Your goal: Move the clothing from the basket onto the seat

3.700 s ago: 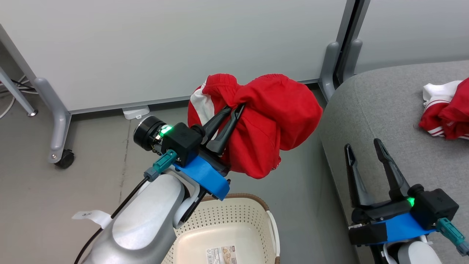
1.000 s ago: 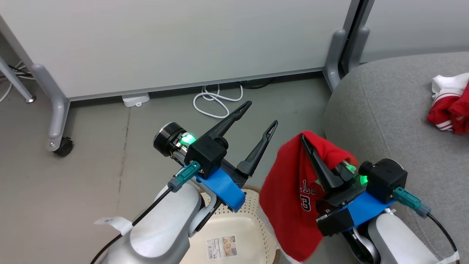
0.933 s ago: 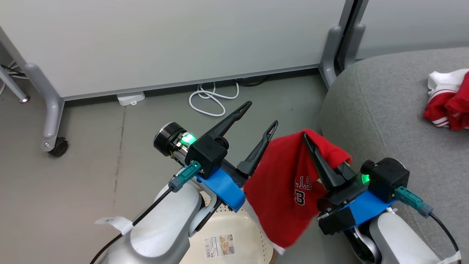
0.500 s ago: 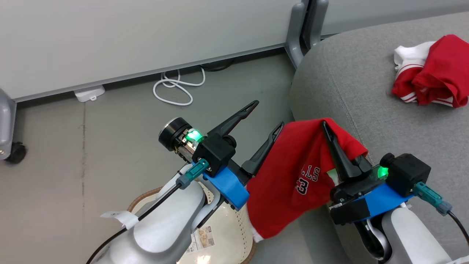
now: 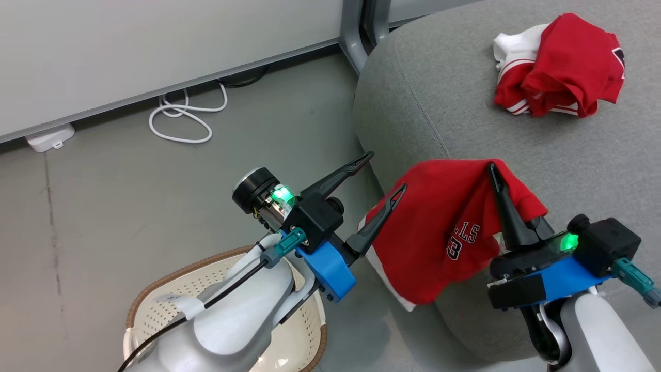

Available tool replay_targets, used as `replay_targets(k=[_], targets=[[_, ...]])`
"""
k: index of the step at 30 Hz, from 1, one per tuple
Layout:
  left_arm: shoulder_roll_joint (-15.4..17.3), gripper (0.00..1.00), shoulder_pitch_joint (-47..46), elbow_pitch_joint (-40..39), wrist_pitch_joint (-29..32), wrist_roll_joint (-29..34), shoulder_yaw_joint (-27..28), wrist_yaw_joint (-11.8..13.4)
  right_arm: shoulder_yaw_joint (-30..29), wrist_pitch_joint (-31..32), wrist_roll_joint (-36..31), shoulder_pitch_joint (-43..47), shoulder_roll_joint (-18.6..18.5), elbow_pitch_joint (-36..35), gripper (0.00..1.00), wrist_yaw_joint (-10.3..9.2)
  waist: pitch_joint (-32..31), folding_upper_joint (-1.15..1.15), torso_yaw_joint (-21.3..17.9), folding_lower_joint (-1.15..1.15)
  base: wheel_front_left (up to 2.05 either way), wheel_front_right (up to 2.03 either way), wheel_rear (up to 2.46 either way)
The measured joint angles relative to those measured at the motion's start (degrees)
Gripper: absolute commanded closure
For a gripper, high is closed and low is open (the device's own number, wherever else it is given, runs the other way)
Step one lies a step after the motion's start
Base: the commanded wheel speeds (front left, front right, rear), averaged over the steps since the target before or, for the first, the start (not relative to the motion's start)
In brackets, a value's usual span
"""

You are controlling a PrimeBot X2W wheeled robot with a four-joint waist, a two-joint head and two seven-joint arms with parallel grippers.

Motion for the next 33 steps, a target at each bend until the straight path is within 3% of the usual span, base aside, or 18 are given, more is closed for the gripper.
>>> replay_targets(k=[7, 17, 24, 33], targets=[[0.21, 0.0, -0.17, 0.3, 0.0, -0.47, -1.1, 0.0, -2.61, 0.0, -0.46, 1.24, 0.13, -0.47, 1.0, 0.0, 0.38, 0.0, -1.94, 0.0, 0.0, 0.0, 0.0], [0.42, 0.0, -0.43, 0.2, 0.0, -0.47, -1.27, 0.0, -6.22, 0.0, -0.52, -1.17, 0.55, -1.57, 1.0, 0.0, 1.68, 0.0, -0.99, 0.0, 0.0, 0.0, 0.0], [1.09, 0.0, -3.17, 0.38, 0.0, 0.19, -1.44, 0.0, -9.81, 0.0, -0.37, -11.59, -0.71, -2.48, 1.0, 0.0, 5.99, 0.0, -0.01, 0.0, 0.0, 0.0, 0.0], [2.64, 0.0, -8.89, 0.34, 0.89, 1.47, -2.47, 0.0, -17.83, 0.0, -1.48, -31.26, -5.14, -2.08, 1.0, 0.01, 15.5, 0.0, 1.15, 0.01, 0.0, 0.0, 0.0]])
